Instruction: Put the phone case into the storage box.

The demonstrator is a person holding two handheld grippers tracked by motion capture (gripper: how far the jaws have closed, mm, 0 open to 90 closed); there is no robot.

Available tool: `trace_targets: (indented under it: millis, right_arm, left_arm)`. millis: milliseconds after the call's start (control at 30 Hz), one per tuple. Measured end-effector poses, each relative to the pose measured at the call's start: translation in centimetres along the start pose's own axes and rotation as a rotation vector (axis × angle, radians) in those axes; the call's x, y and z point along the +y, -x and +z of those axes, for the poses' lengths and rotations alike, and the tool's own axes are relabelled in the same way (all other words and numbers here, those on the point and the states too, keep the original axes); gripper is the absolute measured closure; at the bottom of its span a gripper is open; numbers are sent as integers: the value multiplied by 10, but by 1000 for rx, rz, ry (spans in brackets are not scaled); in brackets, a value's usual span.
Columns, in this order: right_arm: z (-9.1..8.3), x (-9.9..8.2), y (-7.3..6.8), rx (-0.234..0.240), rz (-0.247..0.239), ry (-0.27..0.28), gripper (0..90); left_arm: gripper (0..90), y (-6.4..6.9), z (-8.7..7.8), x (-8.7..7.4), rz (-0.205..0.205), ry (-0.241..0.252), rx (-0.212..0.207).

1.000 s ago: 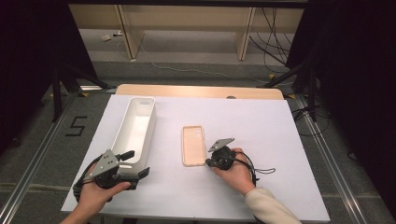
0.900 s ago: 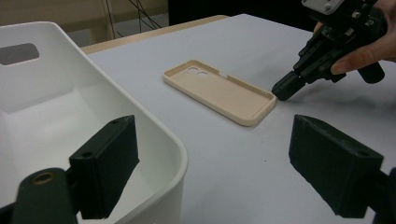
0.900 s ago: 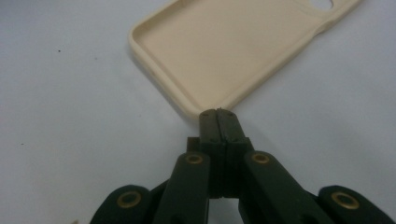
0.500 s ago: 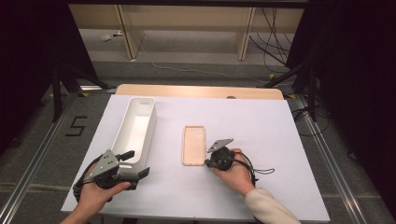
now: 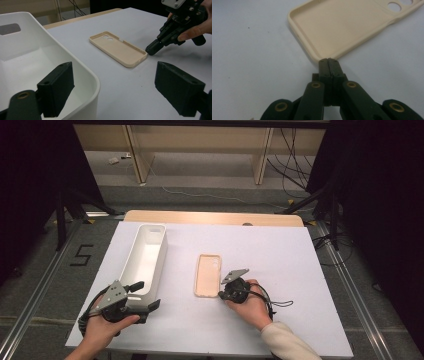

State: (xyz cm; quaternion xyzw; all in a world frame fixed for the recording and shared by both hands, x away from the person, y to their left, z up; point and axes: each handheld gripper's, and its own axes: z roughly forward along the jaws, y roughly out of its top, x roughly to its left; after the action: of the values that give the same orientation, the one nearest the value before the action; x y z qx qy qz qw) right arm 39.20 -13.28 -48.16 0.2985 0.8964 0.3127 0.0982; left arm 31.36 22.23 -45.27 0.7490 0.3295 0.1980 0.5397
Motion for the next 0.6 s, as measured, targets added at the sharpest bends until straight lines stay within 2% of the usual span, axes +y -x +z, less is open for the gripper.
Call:
trace_targets:
  millis: [200,233,267,300,367,400,433,467,500,533,567,600]
  right_arm:
    - [-1,0,0,2,1,2,900]
    - [0,-1,1,-18,-13,26,900]
    - [-4,-1,0,-1,9,10,872]
    - [-6,-1,2,-21,10,52,825]
    - [-8,-2,2,-25,11,70,795]
    - [-12,-3,3,-25,21,85,752]
    - [-20,-4,7,-25,15,151,677]
    - [-26,-4,8,-15,13,161,638]
    - [-26,-4,8,-15,13,161,638]
    - [-35,-5,9,-16,26,222,558]
    - [-35,-5,9,-16,26,222,558]
    - [-44,-6,11,0,29,285,493]
  left_arm:
    - [155,0,0,0,-4,-1,-1]
    - [156,0,-1,0,-5,1,0]
    - [156,-1,-1,1,-2,2,1]
    - [156,-1,-1,1,-4,4,0]
    - [155,-1,-1,1,0,5,-1]
    - [155,-1,-1,1,-4,7,-2]
    - [155,-1,-1,1,-8,8,4]
    - [155,-1,-1,1,-7,15,-2]
    - [155,-1,-1,1,-5,13,-2]
    - [155,0,-1,1,-11,6,6]
    - [155,-1,0,1,-9,10,4]
    - [155,-1,0,2,3,8,3]
